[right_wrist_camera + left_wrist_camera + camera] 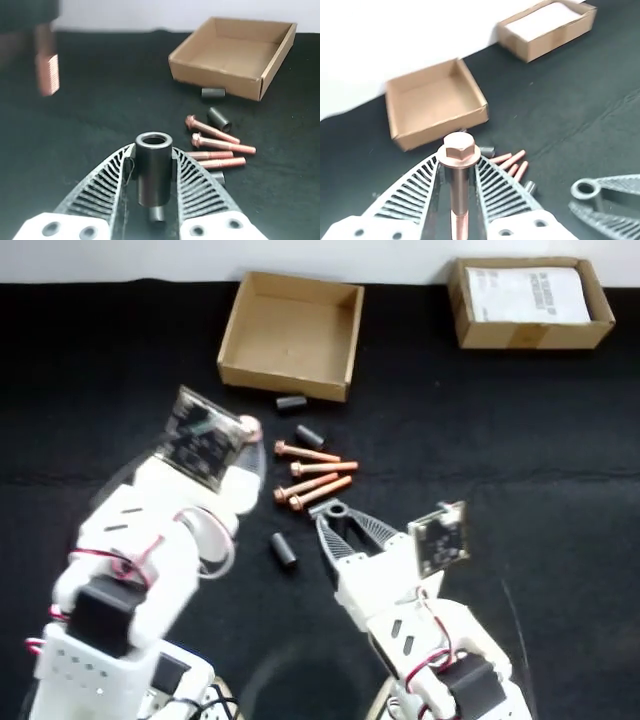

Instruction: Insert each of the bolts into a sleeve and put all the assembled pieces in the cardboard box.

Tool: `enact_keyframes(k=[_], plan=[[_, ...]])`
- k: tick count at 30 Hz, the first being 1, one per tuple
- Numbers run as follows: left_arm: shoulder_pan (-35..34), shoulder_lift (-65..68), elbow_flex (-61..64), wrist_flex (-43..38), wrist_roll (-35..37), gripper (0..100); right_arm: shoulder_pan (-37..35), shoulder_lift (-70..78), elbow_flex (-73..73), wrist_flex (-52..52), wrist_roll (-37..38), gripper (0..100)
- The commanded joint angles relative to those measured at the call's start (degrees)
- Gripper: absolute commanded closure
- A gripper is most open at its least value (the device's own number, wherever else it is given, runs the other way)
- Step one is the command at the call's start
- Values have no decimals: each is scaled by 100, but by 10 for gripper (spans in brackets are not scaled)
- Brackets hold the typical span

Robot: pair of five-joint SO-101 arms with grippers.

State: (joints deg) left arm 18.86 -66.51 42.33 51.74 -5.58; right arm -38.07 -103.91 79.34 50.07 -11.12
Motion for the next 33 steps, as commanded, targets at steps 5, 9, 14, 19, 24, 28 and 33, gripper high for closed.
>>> enact_keyframes(k=[5,9,14,19,24,28,33], plan=[[1262,-215,1095,-1565,18,991,-66,-48,400,-119,624,992],[1473,48,1262,-2040,26,991,84,-48,479,-295,598,992],[1543,585,1376,-2831,70,991,664,-48,488,-743,589,992],[1499,1156,1218,-3218,1468,991,866,-48,488,-813,589,992],[1262,1420,470,-3200,1925,991,866,-48,488,-804,589,992],[1156,1429,4,-3191,1943,991,866,-48,488,-804,589,992],[1165,1411,-127,-3024,1943,991,866,-48,620,-866,580,992]])
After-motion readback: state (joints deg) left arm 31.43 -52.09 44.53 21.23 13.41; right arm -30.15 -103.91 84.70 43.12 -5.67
